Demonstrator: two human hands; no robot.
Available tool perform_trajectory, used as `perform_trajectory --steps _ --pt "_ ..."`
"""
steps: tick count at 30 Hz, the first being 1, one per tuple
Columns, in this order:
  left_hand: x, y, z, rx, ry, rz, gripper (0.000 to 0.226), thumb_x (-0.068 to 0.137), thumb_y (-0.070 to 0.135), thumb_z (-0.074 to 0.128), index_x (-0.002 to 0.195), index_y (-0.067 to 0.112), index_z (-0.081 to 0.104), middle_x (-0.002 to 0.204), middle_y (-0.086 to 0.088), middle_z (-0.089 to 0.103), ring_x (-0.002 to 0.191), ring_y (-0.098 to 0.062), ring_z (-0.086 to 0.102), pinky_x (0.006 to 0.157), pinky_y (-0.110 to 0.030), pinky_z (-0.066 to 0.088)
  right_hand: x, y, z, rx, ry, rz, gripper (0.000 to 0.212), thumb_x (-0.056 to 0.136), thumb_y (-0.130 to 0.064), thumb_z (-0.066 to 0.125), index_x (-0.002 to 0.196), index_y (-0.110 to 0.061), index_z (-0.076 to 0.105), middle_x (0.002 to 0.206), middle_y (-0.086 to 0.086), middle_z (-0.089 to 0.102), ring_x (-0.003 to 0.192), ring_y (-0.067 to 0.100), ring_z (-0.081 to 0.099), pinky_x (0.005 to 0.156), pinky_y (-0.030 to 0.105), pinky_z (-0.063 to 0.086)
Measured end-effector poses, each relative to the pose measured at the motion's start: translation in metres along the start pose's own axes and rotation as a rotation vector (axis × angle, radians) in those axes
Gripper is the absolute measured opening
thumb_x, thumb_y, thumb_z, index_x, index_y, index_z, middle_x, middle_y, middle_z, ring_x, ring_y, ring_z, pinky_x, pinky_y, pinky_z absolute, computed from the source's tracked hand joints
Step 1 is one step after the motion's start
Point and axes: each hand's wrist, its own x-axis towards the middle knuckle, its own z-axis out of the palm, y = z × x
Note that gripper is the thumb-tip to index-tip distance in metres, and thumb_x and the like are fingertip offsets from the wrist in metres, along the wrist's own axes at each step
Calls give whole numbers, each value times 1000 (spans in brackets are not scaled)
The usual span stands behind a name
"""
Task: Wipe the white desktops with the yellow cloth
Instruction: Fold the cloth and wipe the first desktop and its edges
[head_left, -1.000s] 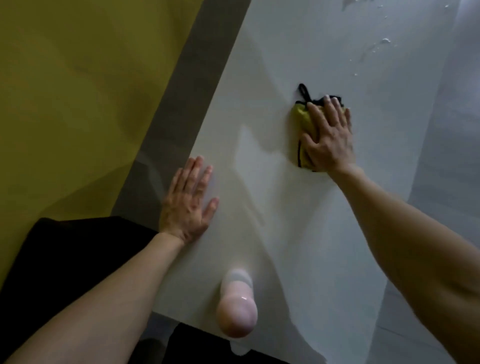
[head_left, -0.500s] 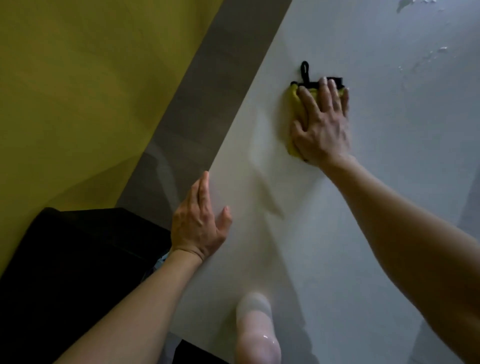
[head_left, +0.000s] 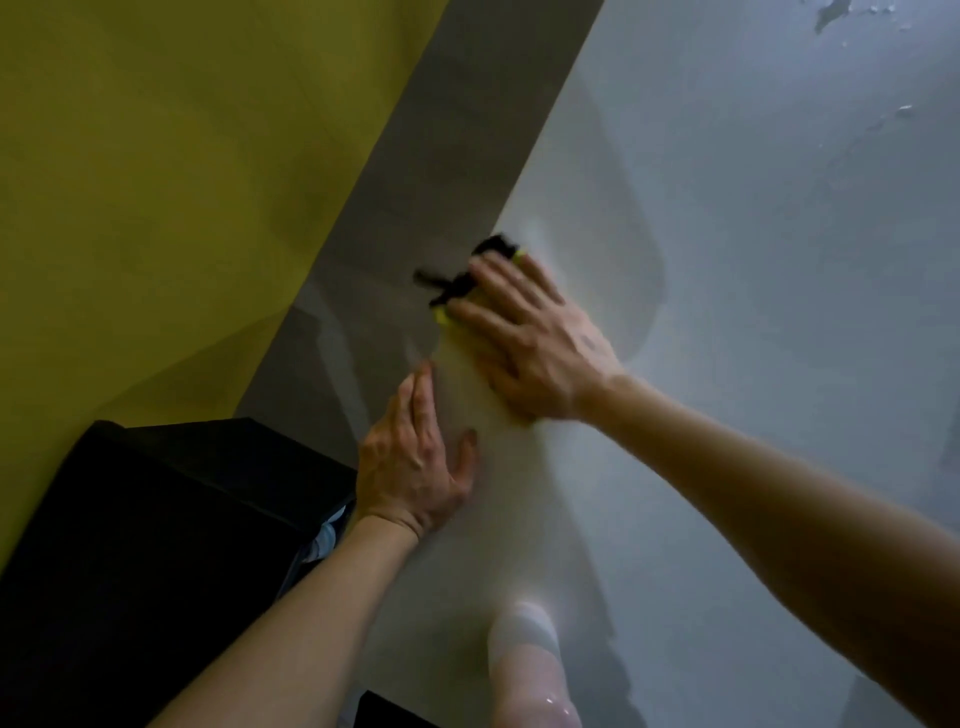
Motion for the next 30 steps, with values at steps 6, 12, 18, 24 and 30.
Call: perform_trajectory --steps 6,12,18,24,30 --pt "3 1 0 -26 32 22 89 97 53 47 165 -1 31 153 -27 53 122 -43 67 87 -46 60 33 104 -27 -79 41 205 66 105 -57 39 169 -41 31 181 3 19 169 28 10 136 58 5" --pt "2 -1 2 -37 -1 4 88 97 55 48 164 -1 34 154 -30 52 121 -48 67 88 -51 60 16 12 -3 -19 12 20 62 108 -55 41 168 -38 37 180 7 22 168 31 10 136 55 2" --pt "3 1 3 -63 31 6 90 95 55 48 167 3 30 156 -26 50 131 -44 61 90 -51 59 9 123 -33 -75 85 231 64 105 -55 49 166 -38 38 179 6 25 168 30 14 135 46 -4" --pt "3 1 1 -55 8 6 91 95 55 47 168 4 27 157 -27 47 124 -47 64 88 -52 59 -16 39 -6 -54 112 255 65 106 -54 47 168 -37 37 180 9 21 168 31 11 136 53 2" --pt "3 2 1 -44 25 21 90 96 55 45 168 4 27 156 -26 48 125 -47 64 87 -52 59 -74 92 -9 -49 81 94 64 103 -48 62 164 -37 45 179 4 26 168 29 16 136 54 9"
